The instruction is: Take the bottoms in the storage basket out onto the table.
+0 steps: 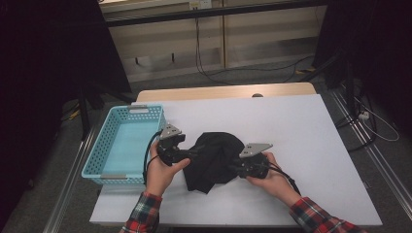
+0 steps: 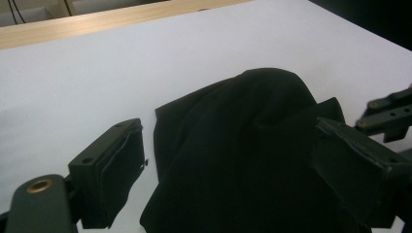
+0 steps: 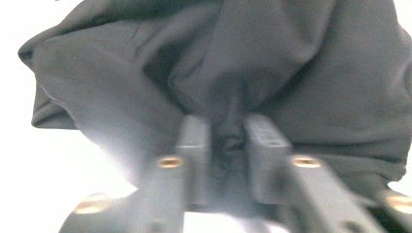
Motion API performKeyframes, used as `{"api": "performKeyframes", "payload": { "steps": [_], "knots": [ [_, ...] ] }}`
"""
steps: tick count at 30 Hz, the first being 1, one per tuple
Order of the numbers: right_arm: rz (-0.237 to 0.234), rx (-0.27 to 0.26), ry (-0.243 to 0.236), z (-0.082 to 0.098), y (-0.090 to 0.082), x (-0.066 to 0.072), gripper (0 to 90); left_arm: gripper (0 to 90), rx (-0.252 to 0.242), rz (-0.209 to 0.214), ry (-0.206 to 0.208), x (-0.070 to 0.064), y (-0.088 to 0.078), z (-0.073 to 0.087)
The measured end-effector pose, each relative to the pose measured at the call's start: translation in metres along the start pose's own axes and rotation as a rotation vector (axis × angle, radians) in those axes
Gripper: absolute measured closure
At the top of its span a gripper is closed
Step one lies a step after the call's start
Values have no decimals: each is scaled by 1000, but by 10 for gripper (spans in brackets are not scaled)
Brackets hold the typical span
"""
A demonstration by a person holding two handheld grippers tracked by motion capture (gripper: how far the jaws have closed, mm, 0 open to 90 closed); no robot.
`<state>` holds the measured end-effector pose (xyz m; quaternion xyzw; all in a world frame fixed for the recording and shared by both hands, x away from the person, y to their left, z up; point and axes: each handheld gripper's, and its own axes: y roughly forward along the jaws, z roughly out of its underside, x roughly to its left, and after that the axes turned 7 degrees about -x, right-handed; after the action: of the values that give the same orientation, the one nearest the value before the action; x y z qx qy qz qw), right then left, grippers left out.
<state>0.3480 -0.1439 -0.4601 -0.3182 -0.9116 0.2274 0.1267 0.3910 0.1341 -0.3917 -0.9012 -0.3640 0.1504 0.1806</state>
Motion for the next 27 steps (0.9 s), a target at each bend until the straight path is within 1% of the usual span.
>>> {"api": "performKeyframes", "payload": {
  "steps": [1,2,3,4,7,11,14,18,23,27],
  "knots": [
    [-8,0,7,0,-1,-2,851,126,0,1,-1,0,0,1],
    [-9,-1,3,0,-2,-3,862,126,5,-1,4,0,0,1],
    [-7,-8,6,0,-5,-5,866,127,2,-2,0,0,0,2],
    [-2,-19,22,-1,-8,-7,869,126,5,-2,2,0,0,2],
    [14,-95,63,-7,-23,-14,873,126,6,0,10,1,0,2],
    [39,-151,98,-8,-41,-24,878,126,10,9,14,1,2,2],
    [50,-169,115,-7,-50,-30,878,126,7,15,16,0,2,2],
    [60,-187,117,-8,-56,-32,878,126,7,26,22,-3,3,3],
    [59,-194,116,-8,-57,-33,878,126,18,28,25,-3,3,5],
    [62,-190,112,-8,-56,-32,878,126,14,36,22,-3,3,6]
  ]
}}
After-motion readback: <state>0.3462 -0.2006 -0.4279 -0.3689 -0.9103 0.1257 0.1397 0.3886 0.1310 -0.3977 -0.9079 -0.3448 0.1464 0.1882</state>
